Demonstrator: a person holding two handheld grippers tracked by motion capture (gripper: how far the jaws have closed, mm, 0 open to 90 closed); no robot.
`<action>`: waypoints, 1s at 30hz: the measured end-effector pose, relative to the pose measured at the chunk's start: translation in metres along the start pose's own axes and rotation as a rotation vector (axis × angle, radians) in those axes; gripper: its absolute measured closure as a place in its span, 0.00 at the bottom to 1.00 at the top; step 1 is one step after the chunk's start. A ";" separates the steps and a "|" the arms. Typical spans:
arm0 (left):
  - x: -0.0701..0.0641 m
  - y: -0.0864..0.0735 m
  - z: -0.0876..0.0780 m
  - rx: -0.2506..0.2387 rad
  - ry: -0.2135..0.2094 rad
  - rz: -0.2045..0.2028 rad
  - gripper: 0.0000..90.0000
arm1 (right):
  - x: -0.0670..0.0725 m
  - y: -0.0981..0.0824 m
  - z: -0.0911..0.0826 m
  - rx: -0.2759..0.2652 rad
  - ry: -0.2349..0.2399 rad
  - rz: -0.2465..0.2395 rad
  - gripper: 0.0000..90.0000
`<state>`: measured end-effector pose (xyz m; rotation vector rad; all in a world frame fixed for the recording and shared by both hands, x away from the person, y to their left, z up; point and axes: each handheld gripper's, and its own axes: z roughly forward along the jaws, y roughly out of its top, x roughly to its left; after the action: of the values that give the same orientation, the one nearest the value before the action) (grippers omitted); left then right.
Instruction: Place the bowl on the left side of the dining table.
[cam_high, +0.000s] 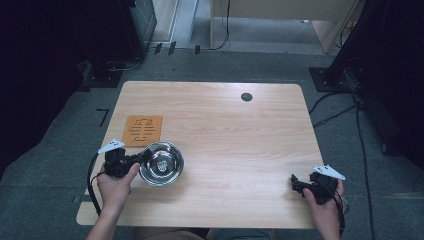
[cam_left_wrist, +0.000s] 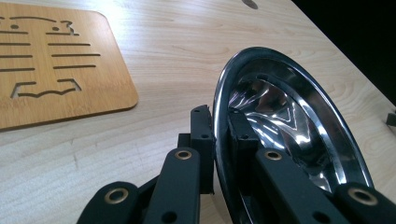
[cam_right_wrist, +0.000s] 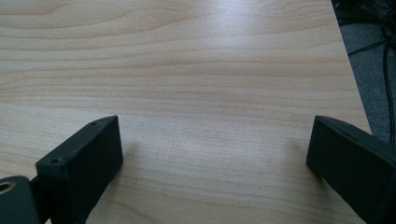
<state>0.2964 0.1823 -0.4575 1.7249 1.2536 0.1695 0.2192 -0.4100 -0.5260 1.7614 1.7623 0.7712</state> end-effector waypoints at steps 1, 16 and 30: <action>0.001 0.001 0.001 0.001 0.003 -0.001 0.94 | 0.000 0.000 0.000 0.000 0.000 0.000 0.03; 0.014 0.008 0.011 -0.006 0.019 -0.033 0.94 | 0.000 0.000 0.000 0.000 0.000 0.000 0.03; 0.030 0.013 0.020 -0.040 0.070 -0.084 0.94 | 0.000 0.000 0.000 -0.001 0.000 0.000 0.03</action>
<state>0.3305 0.1939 -0.4703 1.6411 1.3620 0.2055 0.2193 -0.4100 -0.5260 1.7611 1.7619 0.7715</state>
